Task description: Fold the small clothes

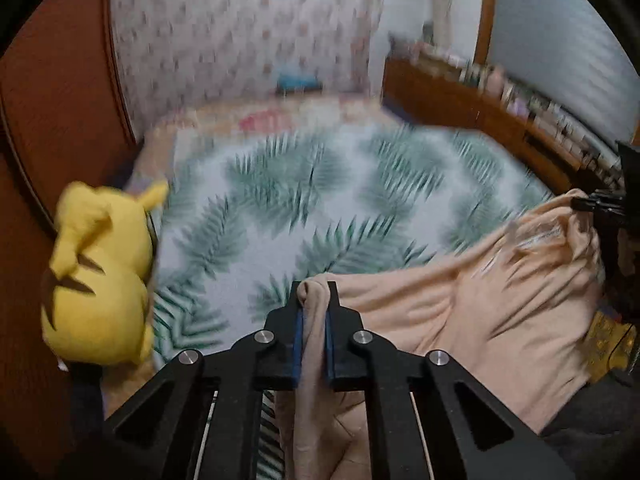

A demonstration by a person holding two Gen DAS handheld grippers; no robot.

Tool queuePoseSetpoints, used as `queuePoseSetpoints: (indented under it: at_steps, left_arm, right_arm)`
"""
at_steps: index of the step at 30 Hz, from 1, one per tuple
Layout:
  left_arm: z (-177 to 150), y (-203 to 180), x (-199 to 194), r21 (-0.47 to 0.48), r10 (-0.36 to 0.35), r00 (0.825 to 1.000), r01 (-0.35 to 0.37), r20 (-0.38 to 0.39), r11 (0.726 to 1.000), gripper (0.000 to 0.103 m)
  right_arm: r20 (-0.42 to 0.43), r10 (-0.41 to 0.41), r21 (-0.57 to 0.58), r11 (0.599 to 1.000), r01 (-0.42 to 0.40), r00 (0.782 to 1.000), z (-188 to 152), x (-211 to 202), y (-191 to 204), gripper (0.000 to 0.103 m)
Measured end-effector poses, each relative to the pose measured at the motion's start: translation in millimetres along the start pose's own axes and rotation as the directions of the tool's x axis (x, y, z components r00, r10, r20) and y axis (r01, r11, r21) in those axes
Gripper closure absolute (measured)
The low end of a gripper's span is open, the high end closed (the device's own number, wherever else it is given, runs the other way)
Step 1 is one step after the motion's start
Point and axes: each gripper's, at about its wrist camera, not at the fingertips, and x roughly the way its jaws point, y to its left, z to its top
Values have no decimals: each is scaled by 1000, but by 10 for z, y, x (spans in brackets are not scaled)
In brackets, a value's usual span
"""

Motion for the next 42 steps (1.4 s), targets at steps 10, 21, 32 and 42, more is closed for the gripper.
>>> queuePoseSetpoints:
  at_steps: [10, 21, 32, 42]
  left_arm:
    - [715, -309, -1603, 63, 14, 929, -40, 370, 997, 94]
    - [1286, -227, -2690, 55, 37, 803, -87, 595, 995, 94]
    - [1711, -132, -2921, 46, 102, 725, -182, 682, 982, 94]
    - [2129, 220, -1182, 33, 167, 834, -216, 525, 976, 94]
  right_arm:
    - [307, -25, -72, 996, 50, 951, 551, -1714, 263, 94]
    - [551, -72, -137, 975, 175, 831, 1104, -3061, 523, 94]
    - [626, -148, -151, 940, 305, 765, 1567, -3512, 710, 94]
    - [465, -237, -127, 936, 329, 853, 2154, -1999, 521, 94]
